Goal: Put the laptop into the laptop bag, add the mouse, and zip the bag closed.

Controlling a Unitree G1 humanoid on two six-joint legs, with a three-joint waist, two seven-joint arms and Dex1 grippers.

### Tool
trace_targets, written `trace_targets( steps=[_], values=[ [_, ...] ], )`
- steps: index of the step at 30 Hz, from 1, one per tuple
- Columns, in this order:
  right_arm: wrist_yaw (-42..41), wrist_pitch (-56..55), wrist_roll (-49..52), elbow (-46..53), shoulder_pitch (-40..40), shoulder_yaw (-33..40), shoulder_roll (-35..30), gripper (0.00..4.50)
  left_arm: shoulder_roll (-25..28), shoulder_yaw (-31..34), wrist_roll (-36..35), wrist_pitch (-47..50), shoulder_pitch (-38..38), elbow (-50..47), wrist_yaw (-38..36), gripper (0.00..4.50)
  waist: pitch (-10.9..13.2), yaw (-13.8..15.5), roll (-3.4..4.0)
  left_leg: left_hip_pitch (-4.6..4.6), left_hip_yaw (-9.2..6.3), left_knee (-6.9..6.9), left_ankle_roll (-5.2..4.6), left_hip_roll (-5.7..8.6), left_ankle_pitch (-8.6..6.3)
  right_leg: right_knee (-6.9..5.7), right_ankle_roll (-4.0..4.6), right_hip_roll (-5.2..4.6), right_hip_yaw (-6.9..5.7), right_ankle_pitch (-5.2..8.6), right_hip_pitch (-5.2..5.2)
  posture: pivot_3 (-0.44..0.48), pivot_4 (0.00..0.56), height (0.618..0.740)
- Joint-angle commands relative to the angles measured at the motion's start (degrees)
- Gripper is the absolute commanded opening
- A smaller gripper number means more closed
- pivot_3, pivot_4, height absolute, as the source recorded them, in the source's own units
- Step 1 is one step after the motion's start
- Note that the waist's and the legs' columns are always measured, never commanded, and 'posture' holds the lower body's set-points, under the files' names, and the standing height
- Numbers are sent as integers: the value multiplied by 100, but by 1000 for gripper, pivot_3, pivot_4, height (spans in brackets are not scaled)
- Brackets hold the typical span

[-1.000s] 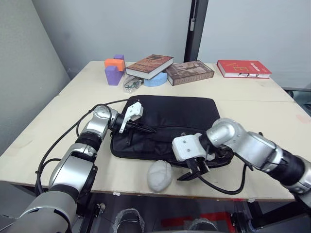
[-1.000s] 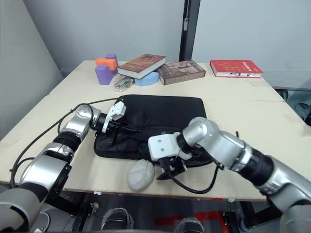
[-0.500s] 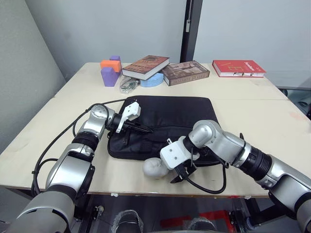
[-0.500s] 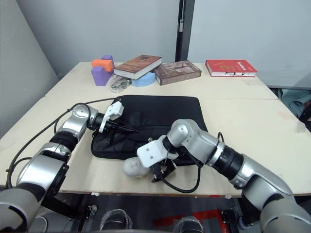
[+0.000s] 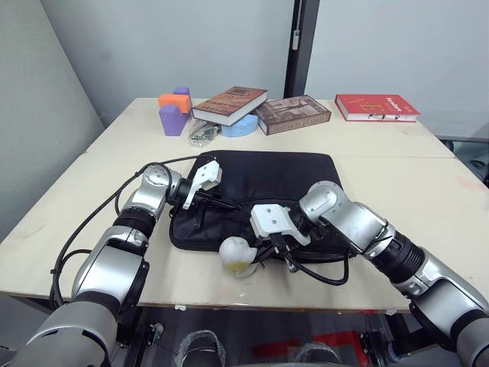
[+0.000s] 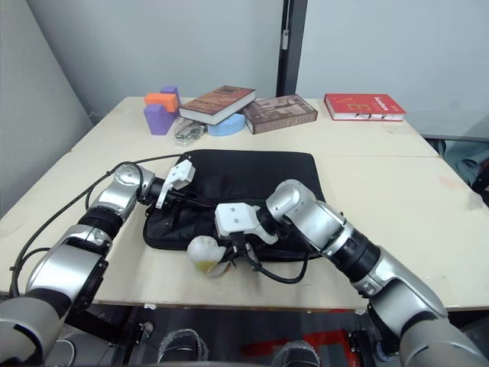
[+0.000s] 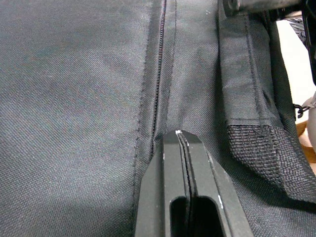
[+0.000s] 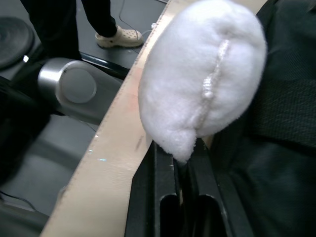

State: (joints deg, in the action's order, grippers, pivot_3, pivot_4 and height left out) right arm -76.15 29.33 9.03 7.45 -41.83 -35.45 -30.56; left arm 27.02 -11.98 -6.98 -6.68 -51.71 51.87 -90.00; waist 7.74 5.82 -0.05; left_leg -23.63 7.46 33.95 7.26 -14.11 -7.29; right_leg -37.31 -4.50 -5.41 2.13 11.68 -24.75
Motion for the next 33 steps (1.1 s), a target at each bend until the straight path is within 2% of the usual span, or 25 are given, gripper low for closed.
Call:
trace_targets(
  steps=[1, 6, 14, 20, 28, 33],
  values=[
    [36, 161, 262, 225, 45, 367, 38, 36, 12, -156, 264, 79, 120, 114, -102, 0, 0, 4, 0, 0, 0, 0, 0, 0, 0, 0, 0, 0, 0, 0, 0, 0, 150, 730],
    [471, 857, 672, 657, 432, 1082, -160, 36, 48, -344, 526, -310, 194, 220, -48, 0, 0, 33, 0, -2, 2, -4, 0, 0, 0, 10, 0, 0, 0, 0, 0, 0, 150, 730],
    [821, 1635, 1354, 2097, 1673, 1945, -1054, 36, -43, -343, 617, -479, -1, 638, 15, 0, 0, 122, 0, 0, 7, -17, 0, 0, 0, 26, -1, -1, 1, 0, 0, 0, 150, 730],
    [1221, 1915, 1627, 2710, 2519, 2700, -1653, 36, -49, -460, 789, -751, -124, 982, 32, 0, 0, 206, 0, 5, 15, -22, 1, 2, -1, 36, -2, -3, 9, 1, 2, 0, 150, 730],
    [1550, 2229, 2235, 3442, 4025, 4533, -2289, 36, -193, -509, 864, -912, -341, 1276, 83, 0, -3, 367, 6, -3, 22, -37, -1, 12, -2, 62, -4, -15, 9, 2, 2, 0, 150, 730],
    [1767, 2332, 2596, 3663, 4623, 5199, -2264, 36, -256, -539, 886, -983, -385, 1373, 85, 0, -9, 353, 15, -3, 24, -51, -3, 15, -2, 80, -5, -18, 6, 2, 5, 0, 150, 730]
  ],
)
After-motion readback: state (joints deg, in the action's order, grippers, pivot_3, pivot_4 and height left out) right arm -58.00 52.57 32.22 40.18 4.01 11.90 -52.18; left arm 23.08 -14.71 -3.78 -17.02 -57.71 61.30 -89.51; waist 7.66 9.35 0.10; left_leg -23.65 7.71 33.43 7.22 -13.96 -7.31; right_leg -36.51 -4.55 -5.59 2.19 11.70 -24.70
